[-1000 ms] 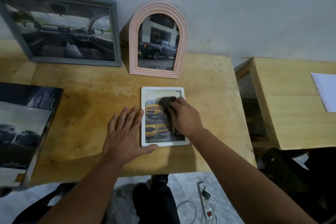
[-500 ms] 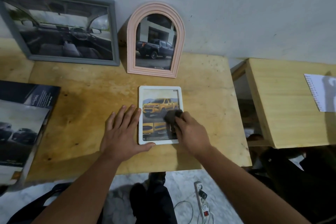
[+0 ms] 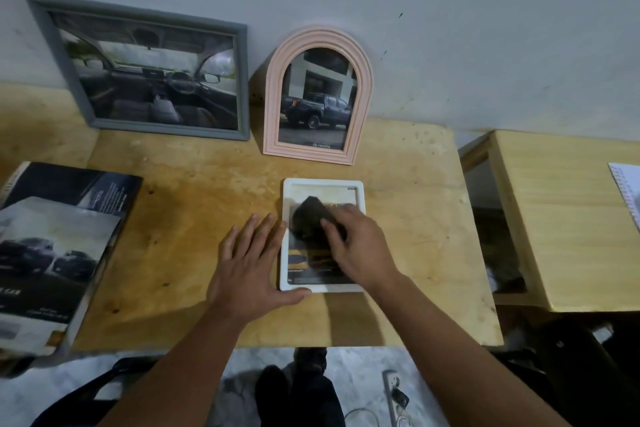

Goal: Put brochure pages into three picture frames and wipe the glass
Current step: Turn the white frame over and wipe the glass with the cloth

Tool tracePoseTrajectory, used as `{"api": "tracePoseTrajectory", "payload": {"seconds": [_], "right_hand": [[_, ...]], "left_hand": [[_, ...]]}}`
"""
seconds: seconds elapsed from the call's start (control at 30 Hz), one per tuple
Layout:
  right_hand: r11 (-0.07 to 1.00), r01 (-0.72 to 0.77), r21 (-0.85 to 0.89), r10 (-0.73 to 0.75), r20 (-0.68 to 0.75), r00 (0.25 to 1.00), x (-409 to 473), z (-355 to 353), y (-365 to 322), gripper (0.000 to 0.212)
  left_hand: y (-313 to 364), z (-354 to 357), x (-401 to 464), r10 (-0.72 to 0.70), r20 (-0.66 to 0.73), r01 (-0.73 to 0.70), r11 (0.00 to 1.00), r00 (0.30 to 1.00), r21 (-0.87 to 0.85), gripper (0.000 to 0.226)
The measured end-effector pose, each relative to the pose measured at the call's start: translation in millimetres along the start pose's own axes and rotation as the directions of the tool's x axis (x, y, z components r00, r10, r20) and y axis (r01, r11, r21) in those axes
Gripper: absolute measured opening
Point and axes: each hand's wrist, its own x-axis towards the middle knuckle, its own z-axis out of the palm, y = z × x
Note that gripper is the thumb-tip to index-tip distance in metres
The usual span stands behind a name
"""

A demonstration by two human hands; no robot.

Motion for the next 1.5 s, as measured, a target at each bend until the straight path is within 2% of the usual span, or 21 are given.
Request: {"api": "tracePoseTrajectory", "payload": {"seconds": [0.07, 0.1, 0.17, 0.23, 0.3, 0.4, 0.53, 0.6, 0.67, 0.73, 0.8, 0.87, 0.93, 1.0, 1.1, 1.2, 1.4, 1.47, 1.5], "right_hand": [[0.992, -0.004, -0.129, -0.014, -0.139, 0.990, 22, -9, 15, 0.032], [0.967, 0.002, -0.255, -0.040, -0.145, 0.989, 28, -8, 24, 0.034], [0.910, 0.088, -0.406, -0.108, -0.026, 0.994, 32, 4, 40, 0.039], [0.878, 0.213, -0.428, -0.182, 0.114, 0.977, 20, 26, 51, 0.044], [0.863, 0.275, -0.425, -0.215, 0.183, 0.959, 3, 42, 56, 0.047], [0.865, 0.343, -0.366, -0.279, 0.219, 0.935, -22, 44, 52, 0.045], [0.933, 0.330, -0.143, -0.292, 0.238, 0.926, -48, 33, 32, 0.038], [0.985, 0.163, 0.055, -0.171, 0.248, 0.954, -49, 16, 20, 0.035], [0.954, -0.067, 0.291, -0.007, 0.244, 0.970, -37, -4, 14, 0.032], [0.890, -0.165, 0.425, 0.135, 0.101, 0.986, -18, -21, 19, 0.028], [0.897, -0.160, 0.413, 0.189, -0.029, 0.982, 4, -31, 31, 0.026], [0.956, -0.110, 0.273, 0.136, -0.077, 0.988, 25, -32, 42, 0.027], [0.997, -0.035, 0.066, 0.039, -0.059, 0.998, 41, -20, 47, 0.030], [0.992, 0.064, -0.111, -0.061, 0.027, 0.998, 49, 4, 42, 0.034], [0.944, 0.225, -0.240, -0.212, 0.078, 0.974, 40, 48, 31, 0.035], [0.919, 0.311, -0.243, -0.295, 0.103, 0.950, 19, 58, 26, 0.033], [0.936, 0.346, -0.071, -0.318, 0.257, 0.913, -44, 37, 19, 0.031], [0.961, 0.274, 0.026, -0.268, 0.322, 0.908, -61, 29, 16, 0.031], [0.979, 0.181, 0.099, -0.205, 0.365, 0.908, -61, 21, 12, 0.031]], "left_hand": [[-1, 0, 0, 0.000, -0.001, 0.000, 1.000, 1.000, 0.001, 0.127], [-1, 0, 0, -0.003, 0.004, 0.003, 1.000, 1.000, 0.003, 0.127], [-1, 0, 0, -0.009, 0.014, 0.009, 1.000, 1.000, 0.009, 0.128], [-1, 1, 1, -0.008, 0.010, 0.008, 1.000, 1.000, 0.006, 0.127], [-1, 2, 1, -0.003, 0.000, 0.003, 1.000, 1.000, -0.001, 0.126], [-1, 2, 0, 0.001, 0.013, -0.001, 1.000, 1.000, 0.001, 0.126], [-1, 0, 1, 0.000, 0.019, 0.000, 1.000, 1.000, 0.004, 0.126], [-1, 1, 1, 0.001, 0.014, -0.001, 1.000, 1.000, -0.004, 0.126], [-1, -1, 1, -0.003, 0.019, 0.004, 1.000, 1.000, -0.011, 0.126], [-1, -2, 0, -0.004, 0.023, 0.005, 1.000, 1.000, -0.015, 0.127], [-1, -2, 1, -0.001, 0.022, 0.001, 1.000, 1.000, -0.016, 0.127], [-2, -1, 1, 0.002, 0.021, -0.002, 1.000, 1.000, -0.011, 0.128], [-2, -1, 1, 0.000, 0.018, 0.000, 1.000, 1.000, -0.009, 0.128], [-2, -1, 1, 0.000, 0.019, 0.000, 1.000, 1.000, -0.009, 0.128], [-2, 0, 1, -0.001, 0.016, 0.001, 1.000, 1.000, -0.010, 0.126], [-1, 0, 2, 0.005, 0.033, -0.005, 1.000, 0.999, 0.010, 0.126], [-1, 0, 0, 0.003, 0.022, -0.003, 1.000, 1.000, -0.004, 0.127], [-1, -1, 0, 0.008, 0.025, -0.008, 1.000, 1.000, -0.012, 0.128], [-1, -1, 0, 0.006, 0.032, -0.006, 1.000, 0.999, -0.011, 0.130]]}}
